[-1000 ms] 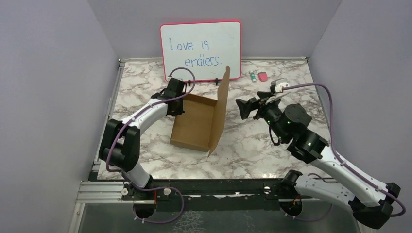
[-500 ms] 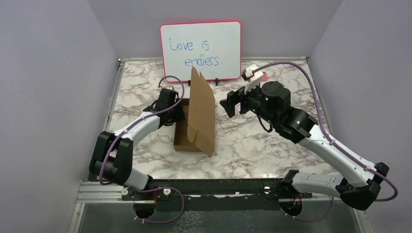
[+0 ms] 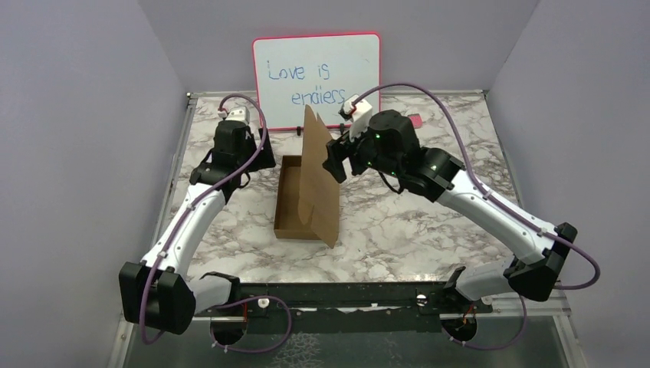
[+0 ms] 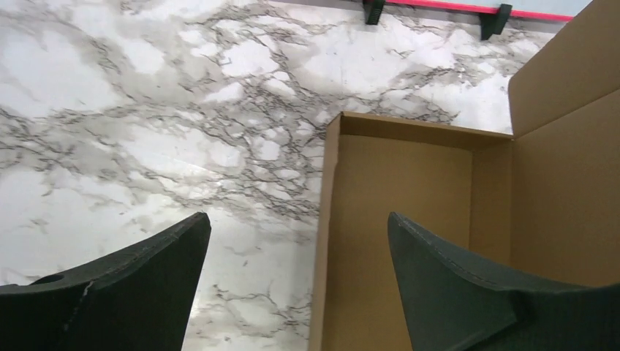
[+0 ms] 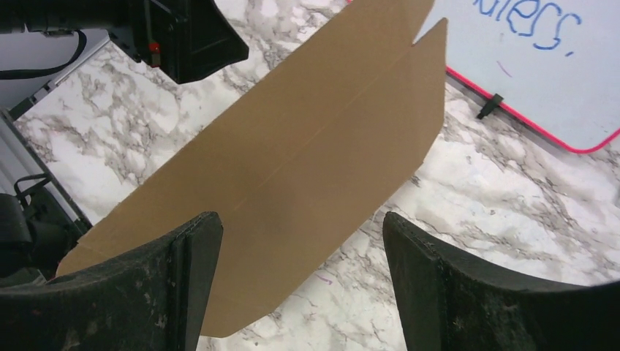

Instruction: Fold the paper box

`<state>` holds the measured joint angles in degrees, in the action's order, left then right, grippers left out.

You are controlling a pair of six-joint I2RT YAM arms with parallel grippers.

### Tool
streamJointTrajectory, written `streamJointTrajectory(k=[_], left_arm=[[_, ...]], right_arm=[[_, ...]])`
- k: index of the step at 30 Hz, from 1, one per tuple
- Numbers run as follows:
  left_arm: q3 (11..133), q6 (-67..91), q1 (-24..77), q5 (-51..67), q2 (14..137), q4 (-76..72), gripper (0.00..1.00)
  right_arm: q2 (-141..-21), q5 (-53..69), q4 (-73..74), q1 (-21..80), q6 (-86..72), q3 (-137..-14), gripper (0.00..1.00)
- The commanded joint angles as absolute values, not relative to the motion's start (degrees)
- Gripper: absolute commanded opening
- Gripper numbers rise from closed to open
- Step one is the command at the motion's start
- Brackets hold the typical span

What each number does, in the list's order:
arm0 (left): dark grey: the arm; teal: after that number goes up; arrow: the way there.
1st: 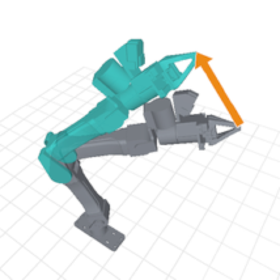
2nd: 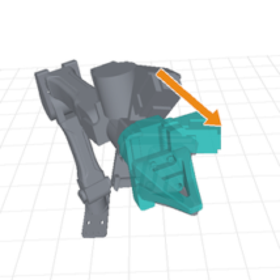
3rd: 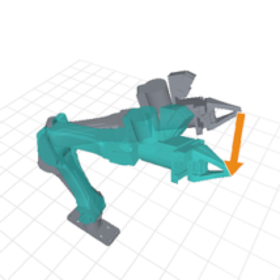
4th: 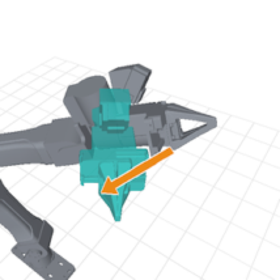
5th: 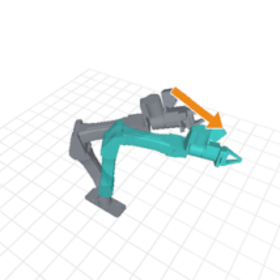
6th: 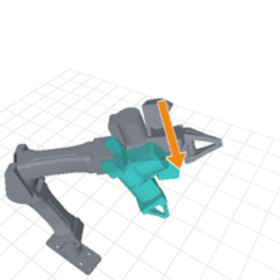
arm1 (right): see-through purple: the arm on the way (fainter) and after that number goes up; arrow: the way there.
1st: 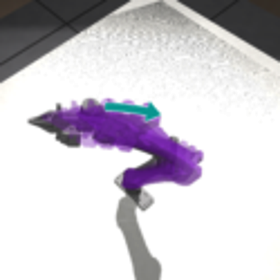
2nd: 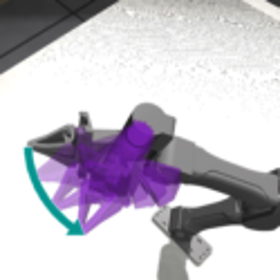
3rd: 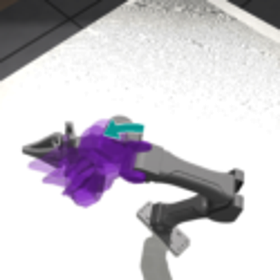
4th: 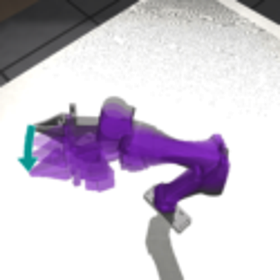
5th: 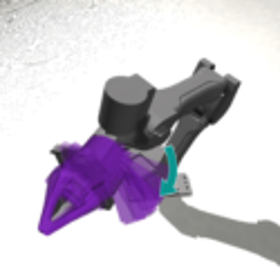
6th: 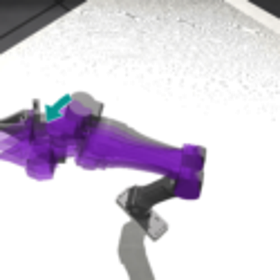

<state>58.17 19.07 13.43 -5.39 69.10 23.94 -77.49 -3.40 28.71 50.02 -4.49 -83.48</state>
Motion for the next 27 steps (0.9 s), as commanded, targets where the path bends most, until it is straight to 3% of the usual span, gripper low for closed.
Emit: streamJointTrajectory(k=[1,13,23,27], left_arm=[[55.5,11.3,11.9,-10.4,66.9,25.5,0.92],[52.8,9.5,10.1,-14.1,62.4,25.8,0.93],[52.7,9.5,9.9,-14.2,61.3,25.8,0.93],[52.6,9.5,9.8,-14.4,61.0,25.8,0.93]], right_arm=[[-82.2,-6.2,32.2,53.1,-4.9,-89.1,0.85],[-100.2,-26.0,42.4,62.0,-4.1,-110.5,0.84],[-109.2,-35.6,52.3,64.1,-3.4,-120.8,0.65],[-110.1,-38.0,53.9,64.3,-2.4,-121.8,0.49]])
